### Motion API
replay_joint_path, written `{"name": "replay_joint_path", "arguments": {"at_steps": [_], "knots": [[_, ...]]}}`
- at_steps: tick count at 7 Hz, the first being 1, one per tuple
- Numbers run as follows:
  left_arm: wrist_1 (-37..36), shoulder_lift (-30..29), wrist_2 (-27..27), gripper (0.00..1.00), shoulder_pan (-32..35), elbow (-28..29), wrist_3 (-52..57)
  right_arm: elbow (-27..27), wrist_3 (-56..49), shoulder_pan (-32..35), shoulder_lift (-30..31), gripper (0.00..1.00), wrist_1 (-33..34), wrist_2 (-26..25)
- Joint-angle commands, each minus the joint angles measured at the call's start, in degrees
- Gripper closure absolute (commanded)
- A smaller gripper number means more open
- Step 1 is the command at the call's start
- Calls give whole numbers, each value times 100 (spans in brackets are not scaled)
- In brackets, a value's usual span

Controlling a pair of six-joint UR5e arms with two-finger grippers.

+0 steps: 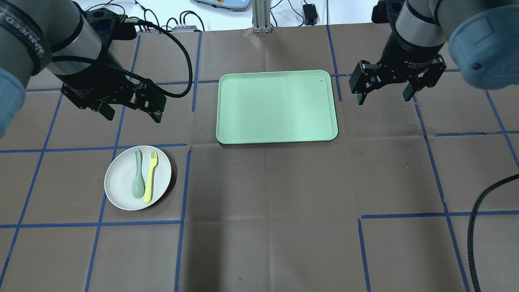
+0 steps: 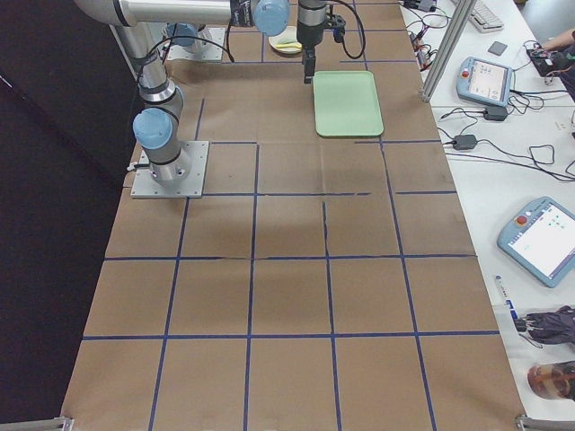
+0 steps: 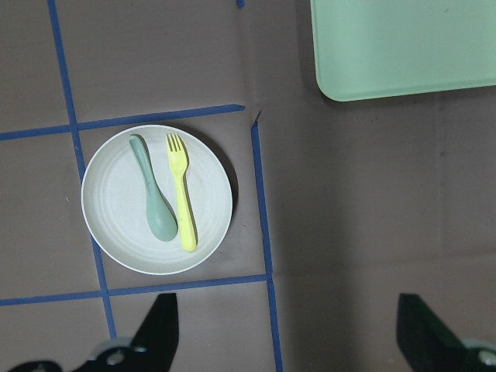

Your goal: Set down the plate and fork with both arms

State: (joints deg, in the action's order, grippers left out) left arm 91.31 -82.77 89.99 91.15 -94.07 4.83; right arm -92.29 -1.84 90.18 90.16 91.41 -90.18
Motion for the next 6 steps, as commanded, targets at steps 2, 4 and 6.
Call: {"name": "replay_joint_path", "arguments": {"at_steps": [2, 4, 6], "knots": [[-8, 24, -51, 0, 8, 21, -79, 0, 0, 0, 2, 0, 0, 0], [-8, 6, -34, 0, 8, 12, -70, 0, 0, 0, 2, 0, 9, 0], [-17, -107, -69, 0, 8, 12, -70, 0, 0, 0, 2, 0, 9, 0]]}}
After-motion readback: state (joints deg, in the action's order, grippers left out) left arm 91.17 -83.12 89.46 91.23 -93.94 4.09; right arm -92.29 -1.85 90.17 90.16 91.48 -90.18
